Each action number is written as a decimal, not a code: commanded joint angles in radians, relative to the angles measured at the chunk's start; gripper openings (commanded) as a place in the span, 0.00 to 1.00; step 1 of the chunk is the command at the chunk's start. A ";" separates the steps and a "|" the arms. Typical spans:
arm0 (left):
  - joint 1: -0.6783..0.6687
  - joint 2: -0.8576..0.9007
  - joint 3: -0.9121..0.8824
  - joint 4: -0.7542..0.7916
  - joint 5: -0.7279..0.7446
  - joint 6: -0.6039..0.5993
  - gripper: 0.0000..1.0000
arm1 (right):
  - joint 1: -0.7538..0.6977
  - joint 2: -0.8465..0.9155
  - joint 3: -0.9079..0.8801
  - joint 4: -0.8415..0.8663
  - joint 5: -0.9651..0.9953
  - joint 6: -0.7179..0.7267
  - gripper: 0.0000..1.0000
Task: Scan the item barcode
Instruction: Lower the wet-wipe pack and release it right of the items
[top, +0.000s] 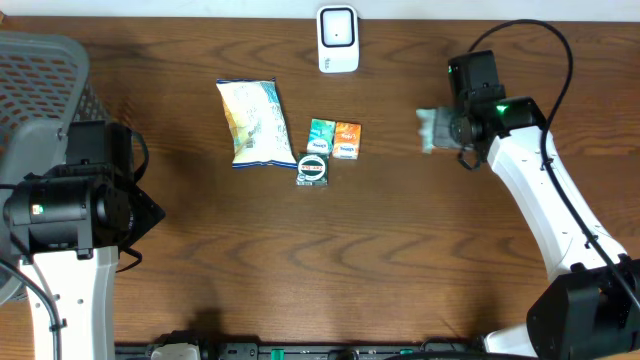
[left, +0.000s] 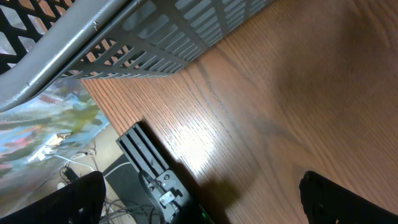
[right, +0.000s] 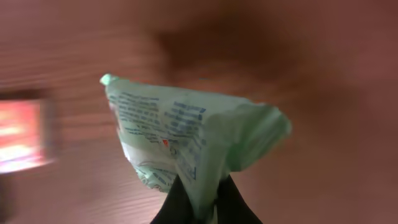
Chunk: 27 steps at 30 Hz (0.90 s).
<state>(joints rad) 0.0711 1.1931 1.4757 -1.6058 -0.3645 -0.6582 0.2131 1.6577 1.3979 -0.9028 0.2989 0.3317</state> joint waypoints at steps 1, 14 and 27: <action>0.004 -0.004 0.001 -0.005 -0.003 -0.013 0.98 | 0.005 -0.005 0.013 -0.043 0.333 0.019 0.01; 0.004 -0.004 0.001 -0.005 -0.003 -0.013 0.97 | 0.042 0.207 0.013 -0.142 0.398 0.050 0.01; 0.004 -0.004 0.001 -0.005 -0.003 -0.013 0.98 | 0.274 0.250 0.013 -0.095 0.261 0.057 0.30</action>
<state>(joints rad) 0.0711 1.1931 1.4757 -1.6054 -0.3645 -0.6582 0.4522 1.9137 1.3979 -1.0103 0.6121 0.3779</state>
